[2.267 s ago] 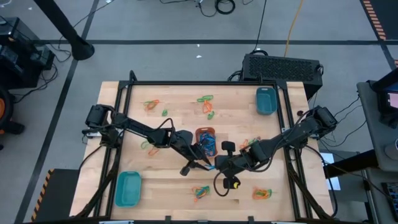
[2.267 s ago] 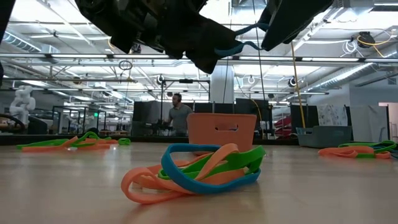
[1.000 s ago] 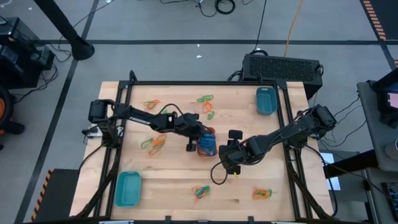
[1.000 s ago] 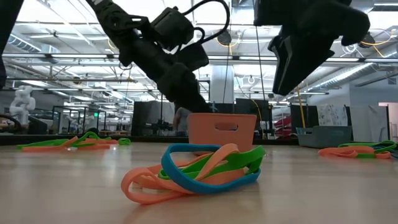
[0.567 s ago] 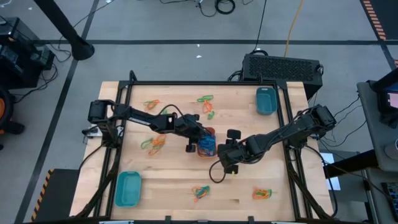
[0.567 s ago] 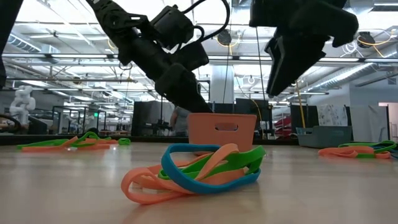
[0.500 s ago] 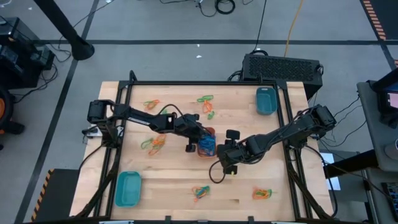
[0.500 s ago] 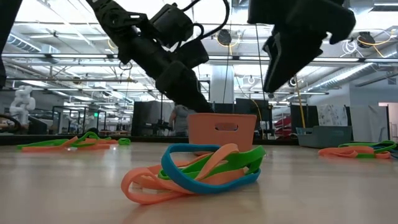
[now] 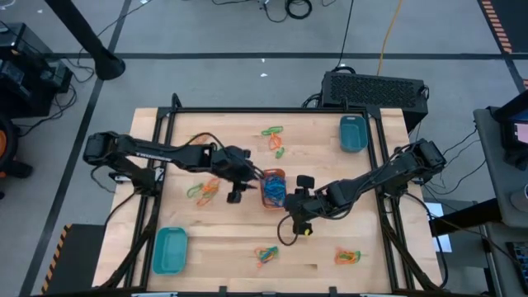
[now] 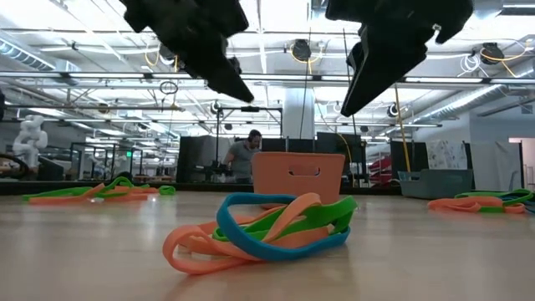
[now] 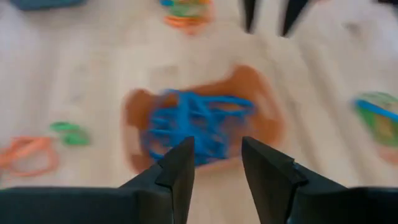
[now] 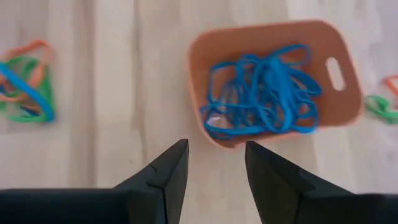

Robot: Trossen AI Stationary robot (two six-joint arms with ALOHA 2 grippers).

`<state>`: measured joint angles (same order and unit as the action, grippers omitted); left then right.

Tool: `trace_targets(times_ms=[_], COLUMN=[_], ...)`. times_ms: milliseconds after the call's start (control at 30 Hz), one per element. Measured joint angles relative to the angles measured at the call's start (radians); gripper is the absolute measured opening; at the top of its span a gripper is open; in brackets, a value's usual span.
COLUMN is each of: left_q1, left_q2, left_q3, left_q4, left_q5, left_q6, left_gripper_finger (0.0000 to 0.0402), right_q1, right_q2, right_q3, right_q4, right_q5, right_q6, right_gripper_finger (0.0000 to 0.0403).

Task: Sort rubber bands into baskets
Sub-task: Put the blue rubber band into the orange bin

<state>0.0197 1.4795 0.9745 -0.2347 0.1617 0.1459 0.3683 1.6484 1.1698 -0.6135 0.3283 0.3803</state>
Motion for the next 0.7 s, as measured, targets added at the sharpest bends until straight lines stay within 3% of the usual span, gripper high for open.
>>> trace_targets(times_ms=[200,400,567,700], left_q1=[-0.105,-0.201,-0.284,-0.353], left_q2=[0.006,0.07,0.165,0.248], left_q3=[-0.04,-0.043,-0.043,-0.043], left_q4=[-0.018,0.126,0.356,0.497], left_q5=[0.181,0.181,0.181,0.165], left_q6=[-0.013,-0.04,-0.228,-0.384], left_gripper_finger=[0.0141,0.0141,0.0141,0.0141], right_q1=[0.048,0.062,0.059,0.069], right_q2=[0.034,0.08,0.129,0.167], right_q3=[0.0,0.0,0.001,0.001], right_q4=[0.11,0.246,0.308,0.307], right_q5=[-0.02,-0.02,-0.024,-0.13], right_q6=[-0.087,-0.225,-0.252,-0.238], right_gripper_finger=[0.0151,0.0151,0.0151,0.0151])
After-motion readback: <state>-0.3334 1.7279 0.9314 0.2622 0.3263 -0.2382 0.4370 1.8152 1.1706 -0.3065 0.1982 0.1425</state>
